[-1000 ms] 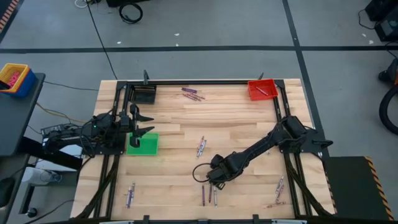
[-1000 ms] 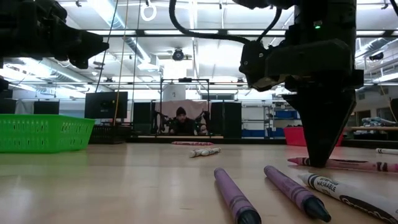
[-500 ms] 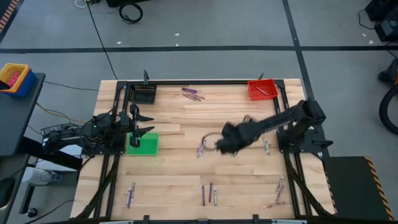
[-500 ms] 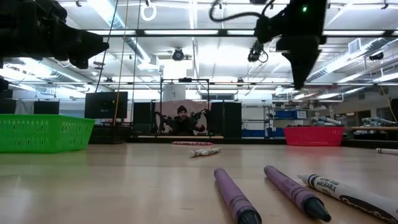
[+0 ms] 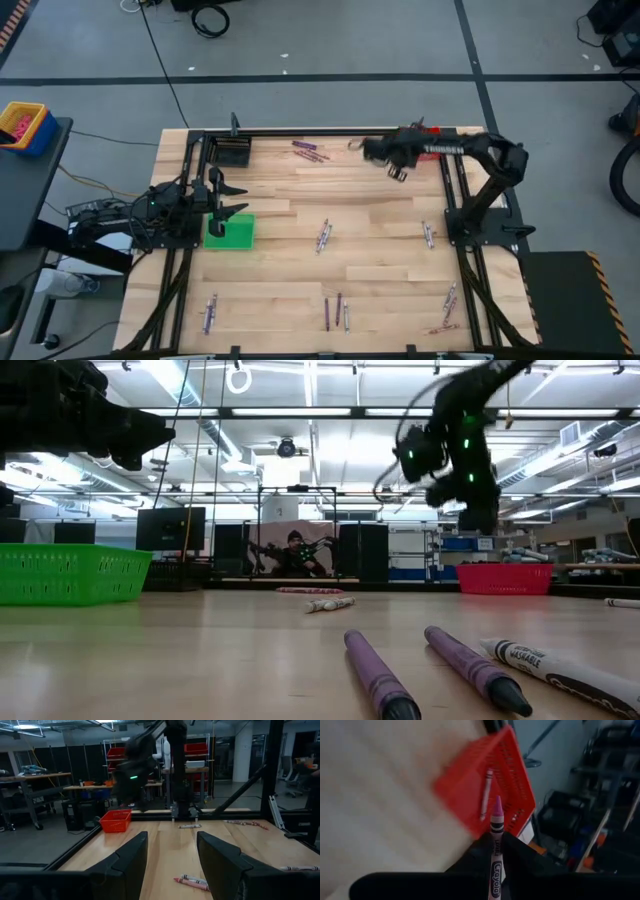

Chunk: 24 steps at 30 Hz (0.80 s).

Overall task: Sort crayons
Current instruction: Put the pink crayon into the red bin

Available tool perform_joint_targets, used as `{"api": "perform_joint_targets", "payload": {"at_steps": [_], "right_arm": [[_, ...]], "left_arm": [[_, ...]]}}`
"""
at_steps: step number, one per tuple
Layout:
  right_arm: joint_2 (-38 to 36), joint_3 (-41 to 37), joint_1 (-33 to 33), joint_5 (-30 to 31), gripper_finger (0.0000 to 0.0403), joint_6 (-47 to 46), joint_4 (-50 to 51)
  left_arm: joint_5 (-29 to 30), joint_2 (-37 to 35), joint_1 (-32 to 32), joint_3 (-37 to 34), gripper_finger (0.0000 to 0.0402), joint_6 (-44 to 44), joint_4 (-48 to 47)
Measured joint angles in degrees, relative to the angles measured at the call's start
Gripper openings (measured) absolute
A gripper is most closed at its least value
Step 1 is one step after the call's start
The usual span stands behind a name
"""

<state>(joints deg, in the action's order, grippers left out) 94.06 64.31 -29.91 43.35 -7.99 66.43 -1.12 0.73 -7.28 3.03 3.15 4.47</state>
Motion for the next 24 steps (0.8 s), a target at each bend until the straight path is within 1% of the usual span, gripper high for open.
{"api": "perform_joint_targets", "payload": {"at_steps": [2, 5, 7, 10, 14, 17, 24], "right_arm": [[0.00, -2.24, -5.42, -0.37, 0.0048, 6.34, -6.75], [0.02, -5.50, -11.89, -3.91, 0.0048, 16.66, -18.20], [0.02, -7.09, -15.12, -6.72, 0.0048, 22.44, -23.68], [0.02, -9.13, -18.29, -9.50, 0.0048, 27.41, -30.43], [0.02, -10.46, -21.27, -14.43, 0.0048, 29.09, -34.13], [0.02, -10.55, -22.82, -17.22, 0.0056, 29.01, -34.68], [0.02, -10.52, -24.63, -17.68, 0.0096, 28.92, -34.56]], "left_arm": [[0.00, 0.00, -0.01, 0.00, 0.0183, -0.01, 0.00], [0.01, 0.00, 0.00, 0.00, 0.0183, 0.00, 0.00], [0.02, 0.00, 0.01, 0.00, 0.0183, 0.00, 0.00], [0.00, 0.00, -0.01, 0.00, 0.0183, -0.01, -0.02], [0.02, 0.00, 0.01, 0.00, 0.0183, -0.01, -0.02], [0.00, 0.00, 0.01, 0.00, 0.0183, -0.01, 0.00], [0.00, 0.00, 0.00, 0.00, 0.0183, 0.00, -0.01]]}}
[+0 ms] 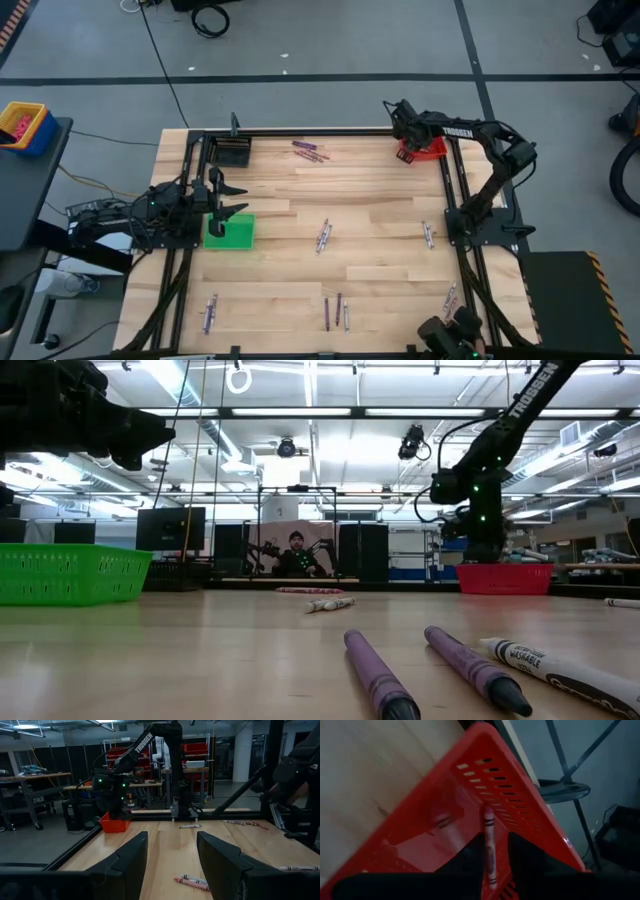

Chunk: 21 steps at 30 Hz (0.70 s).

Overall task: Sort crayons
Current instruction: Put the pink crayon into the red bin

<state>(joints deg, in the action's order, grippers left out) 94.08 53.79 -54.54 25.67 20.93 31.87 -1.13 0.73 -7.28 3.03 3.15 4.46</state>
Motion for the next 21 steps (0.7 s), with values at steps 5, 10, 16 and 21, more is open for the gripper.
{"api": "perform_joint_targets", "payload": {"at_steps": [5, 10, 16, 21], "right_arm": [[-0.84, 3.91, 3.16, 2.88, 0.0118, -4.43, 10.65], [-8.34, 7.10, 13.22, 0.86, 0.0119, -15.00, 24.94], [-21.97, 6.99, 33.69, -8.14, 0.0117, -35.47, 31.71], [-29.96, 5.76, 53.44, -16.47, 0.0117, -60.97, 27.57]], "left_arm": [[0.01, 0.00, 0.00, 0.00, 0.0183, 0.00, 0.00], [0.01, 0.00, 0.00, 0.00, 0.0183, 0.00, -0.01], [0.02, 0.00, -0.01, 0.00, 0.0183, -0.01, -0.01], [0.00, 0.00, -0.01, 0.00, 0.0183, -0.01, -0.01]]}}
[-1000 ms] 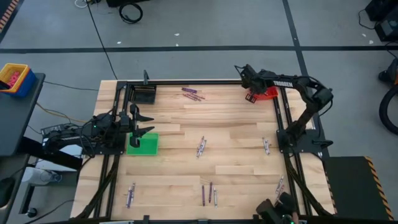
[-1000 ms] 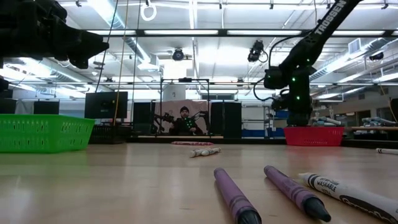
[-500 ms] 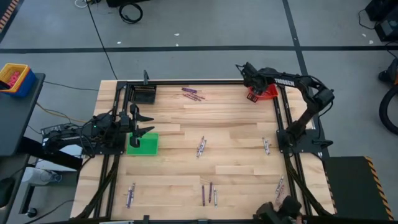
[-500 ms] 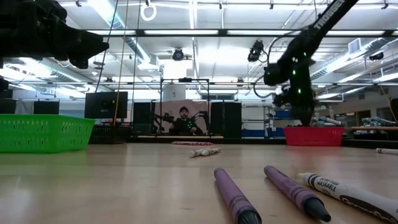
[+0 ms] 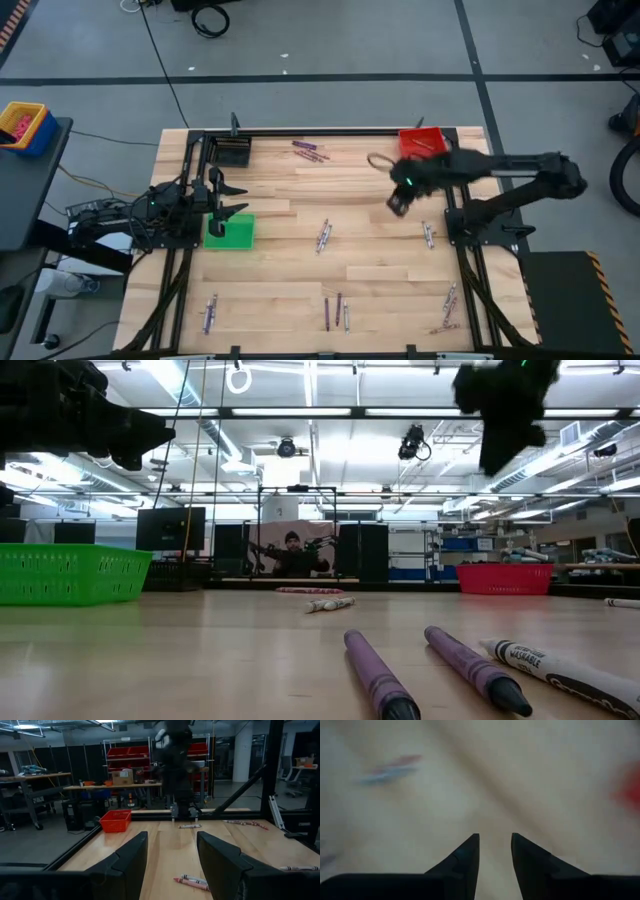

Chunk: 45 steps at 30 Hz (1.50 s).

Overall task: Sort crayons
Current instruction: Put the pink crayon into the red bin

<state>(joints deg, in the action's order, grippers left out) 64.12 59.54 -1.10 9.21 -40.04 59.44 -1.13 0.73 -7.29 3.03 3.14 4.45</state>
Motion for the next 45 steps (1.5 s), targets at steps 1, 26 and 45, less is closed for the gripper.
{"api": "perform_joint_targets", "payload": {"at_steps": [1, 26, 45], "right_arm": [[-0.74, -0.08, 3.90, -0.32, 0.0117, -3.44, -1.14], [29.65, -0.19, 49.91, -35.22, 0.0117, -51.41, -18.90], [39.85, 3.62, 55.84, -40.09, 0.0121, -47.00, -23.62]], "left_arm": [[0.02, 0.00, 0.00, 0.00, 0.0183, 0.00, 0.00], [0.01, 0.00, 0.02, 0.00, 0.0183, 0.02, 0.00], [0.01, 0.00, 0.01, 0.00, 0.0183, 0.01, 0.00]]}}
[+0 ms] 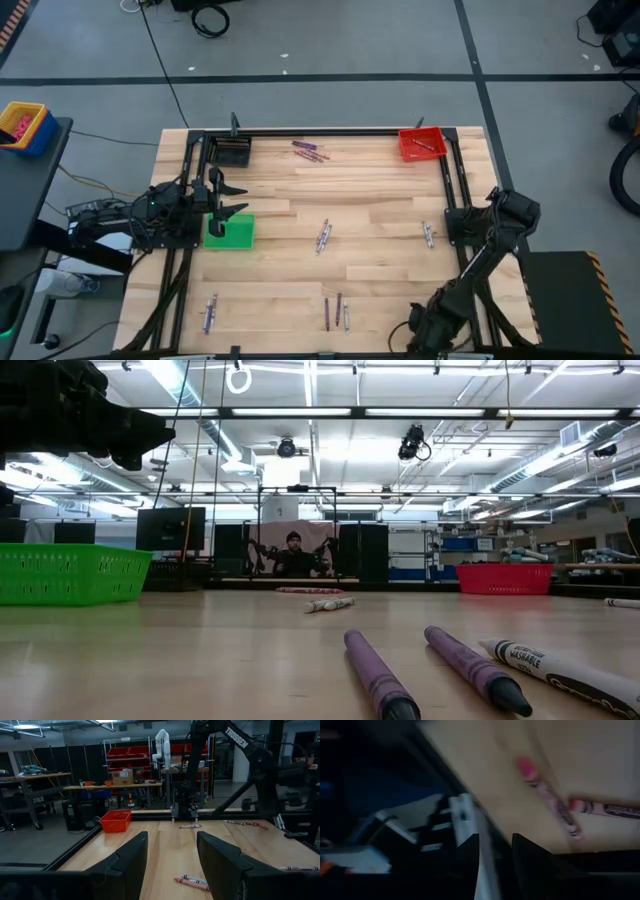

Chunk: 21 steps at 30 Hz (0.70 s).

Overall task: Sort crayons
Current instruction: Put the pink crayon into the red bin

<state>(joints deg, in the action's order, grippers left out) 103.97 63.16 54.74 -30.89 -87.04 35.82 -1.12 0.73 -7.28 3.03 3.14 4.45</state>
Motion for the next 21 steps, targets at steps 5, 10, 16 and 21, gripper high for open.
{"api": "perform_joint_targets", "payload": {"at_steps": [5, 10, 16, 21], "right_arm": [[-1.14, 7.77, -1.30, 13.09, 0.0120, 7.51, 5.99], [-1.06, 8.72, 4.37, 24.93, 0.0121, 15.29, 7.62], [-0.99, 6.66, 8.27, 24.93, 0.0139, 12.70, 13.33], [-0.99, 3.99, 8.61, 24.89, 0.0154, 15.23, 10.00]], "left_arm": [[0.01, 0.00, 0.01, 0.00, 0.0183, 0.01, 0.00], [0.00, 0.00, -0.01, 0.00, 0.0183, 0.00, 0.00], [0.01, 0.00, 0.01, 0.00, 0.0183, 0.01, 0.00], [-0.01, 0.00, -0.01, 0.00, 0.0183, 0.01, 0.00]]}}
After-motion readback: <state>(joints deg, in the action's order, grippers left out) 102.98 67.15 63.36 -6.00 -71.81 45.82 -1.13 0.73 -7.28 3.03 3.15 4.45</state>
